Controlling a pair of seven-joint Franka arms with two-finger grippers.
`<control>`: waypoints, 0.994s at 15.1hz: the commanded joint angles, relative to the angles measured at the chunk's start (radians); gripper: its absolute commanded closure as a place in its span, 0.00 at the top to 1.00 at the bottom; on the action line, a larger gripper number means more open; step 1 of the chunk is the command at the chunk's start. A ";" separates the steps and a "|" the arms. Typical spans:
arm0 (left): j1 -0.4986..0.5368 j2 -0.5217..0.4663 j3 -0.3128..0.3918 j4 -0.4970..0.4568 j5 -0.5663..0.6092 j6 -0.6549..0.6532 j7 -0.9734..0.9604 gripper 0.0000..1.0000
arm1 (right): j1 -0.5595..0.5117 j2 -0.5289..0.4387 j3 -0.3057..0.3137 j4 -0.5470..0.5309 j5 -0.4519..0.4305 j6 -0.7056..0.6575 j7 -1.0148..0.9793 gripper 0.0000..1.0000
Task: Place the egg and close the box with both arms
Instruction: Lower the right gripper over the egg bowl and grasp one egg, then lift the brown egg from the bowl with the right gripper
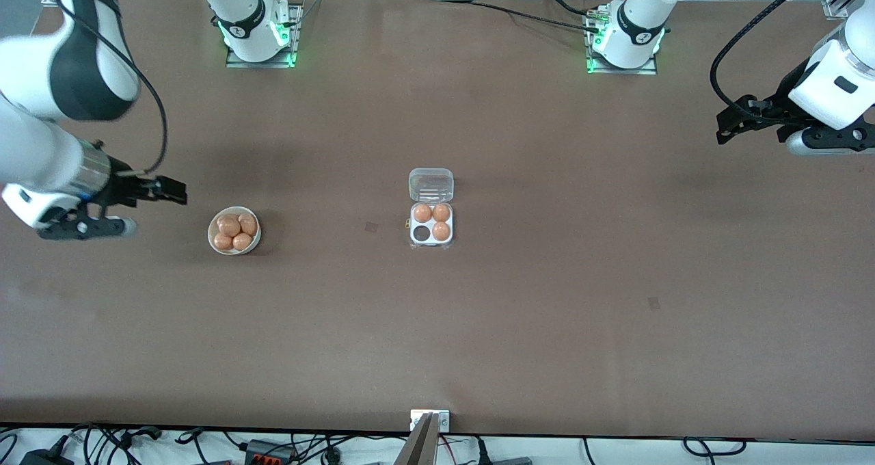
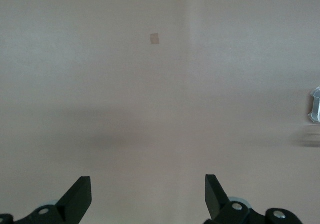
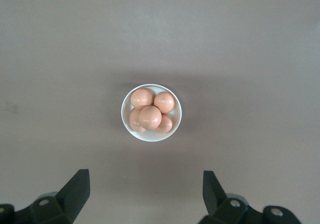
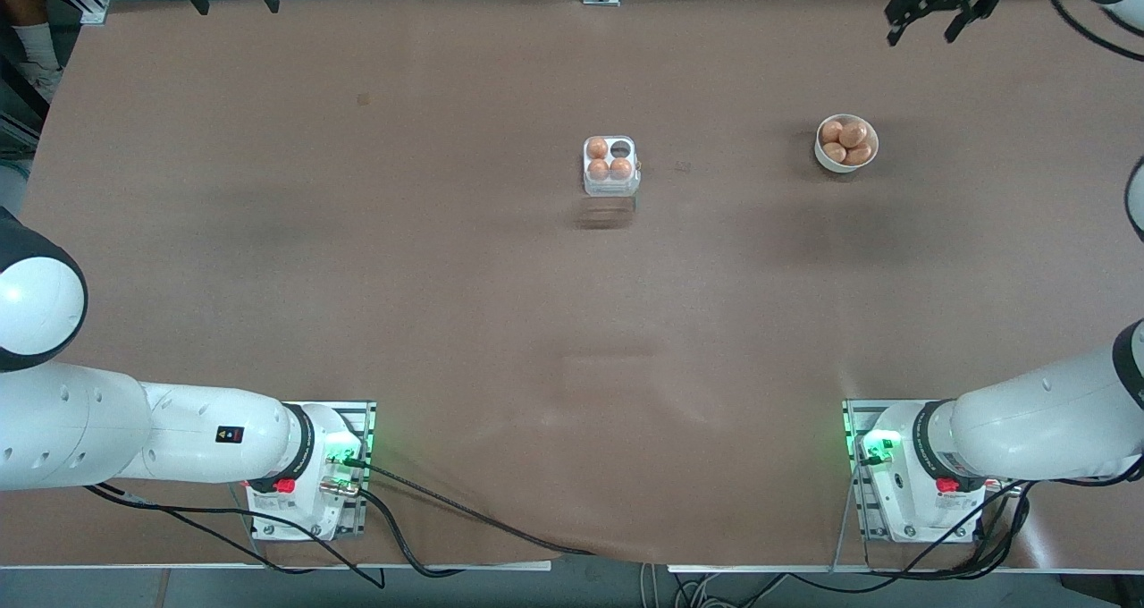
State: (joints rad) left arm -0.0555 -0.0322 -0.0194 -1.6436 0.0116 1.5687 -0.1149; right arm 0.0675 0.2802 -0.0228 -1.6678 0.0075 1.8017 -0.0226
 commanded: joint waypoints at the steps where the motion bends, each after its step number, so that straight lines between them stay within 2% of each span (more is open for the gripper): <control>1: 0.006 0.005 -0.007 0.021 -0.004 -0.018 0.012 1.00 | 0.006 0.109 -0.006 0.008 -0.006 0.022 0.032 1.00; 5: 0.008 0.005 -0.007 0.021 -0.004 -0.018 0.014 1.00 | 0.014 0.218 -0.006 0.005 -0.014 0.100 0.142 1.00; 15: 0.008 0.005 -0.004 0.021 -0.004 -0.018 0.014 1.00 | 0.028 0.306 -0.005 -0.021 -0.001 0.128 0.144 1.00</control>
State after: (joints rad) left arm -0.0553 -0.0322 -0.0197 -1.6437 0.0116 1.5687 -0.1148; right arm 0.0865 0.5807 -0.0238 -1.6778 0.0076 1.9050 0.1032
